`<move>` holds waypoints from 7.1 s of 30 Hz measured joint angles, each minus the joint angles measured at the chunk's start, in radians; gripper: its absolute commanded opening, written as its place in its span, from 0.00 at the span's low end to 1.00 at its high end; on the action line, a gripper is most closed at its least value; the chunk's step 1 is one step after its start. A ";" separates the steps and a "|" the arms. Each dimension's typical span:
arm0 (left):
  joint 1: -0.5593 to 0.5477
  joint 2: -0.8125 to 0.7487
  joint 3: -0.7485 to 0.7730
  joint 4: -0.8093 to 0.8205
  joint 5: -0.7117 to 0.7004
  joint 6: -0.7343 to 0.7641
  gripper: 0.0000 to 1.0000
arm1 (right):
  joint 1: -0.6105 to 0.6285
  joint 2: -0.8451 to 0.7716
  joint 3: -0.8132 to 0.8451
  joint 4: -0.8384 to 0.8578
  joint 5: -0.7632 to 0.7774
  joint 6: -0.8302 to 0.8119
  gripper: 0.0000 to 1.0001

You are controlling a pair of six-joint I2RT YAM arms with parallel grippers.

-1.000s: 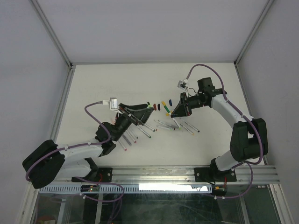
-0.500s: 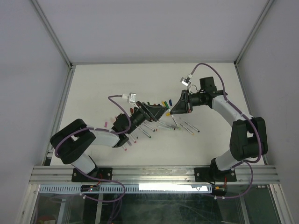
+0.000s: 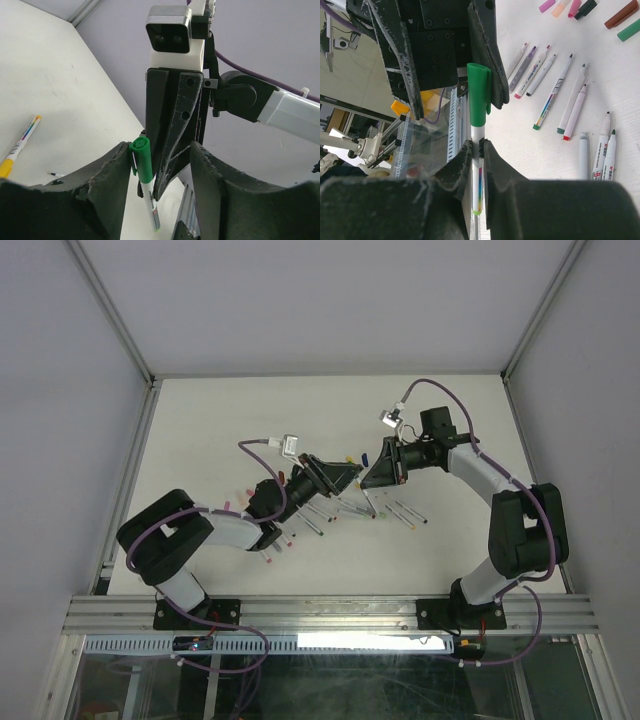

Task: Open the pen caps
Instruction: Open the pen cap from the pen, then place the pen at the center of the board, then place the pen cap at the center of the board.

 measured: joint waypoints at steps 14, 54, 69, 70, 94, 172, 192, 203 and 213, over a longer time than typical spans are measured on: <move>0.006 0.015 0.018 -0.018 0.003 -0.016 0.00 | 0.005 0.000 0.000 0.000 -0.021 0.000 0.25; -0.036 -0.110 0.038 -0.381 -0.319 -0.044 0.89 | 0.043 -0.105 -0.095 0.162 0.171 0.089 0.00; 0.156 0.085 -0.028 0.175 0.268 -0.156 0.86 | 0.040 -0.056 -0.085 0.137 0.003 0.091 0.00; 0.156 0.085 -0.023 0.176 0.283 -0.158 0.85 | 0.040 -0.053 -0.085 0.135 0.003 0.091 0.00; 0.163 0.127 0.044 0.181 0.307 -0.122 0.00 | 0.089 0.015 -0.050 0.072 -0.006 0.051 0.00; 0.239 -0.234 -0.079 -0.263 0.219 0.120 0.02 | -0.093 0.122 -0.007 -0.332 1.108 -0.406 0.33; 0.165 -0.048 0.038 -0.277 0.206 0.111 0.04 | -0.110 0.106 -0.007 -0.308 1.108 -0.392 0.38; 0.081 0.125 0.321 -0.578 0.082 0.125 0.00 | -0.135 0.040 -0.009 -0.274 1.101 -0.382 0.39; 0.014 0.400 0.817 -1.083 -0.147 0.158 0.00 | -0.199 -0.086 -0.028 -0.198 1.072 -0.352 0.39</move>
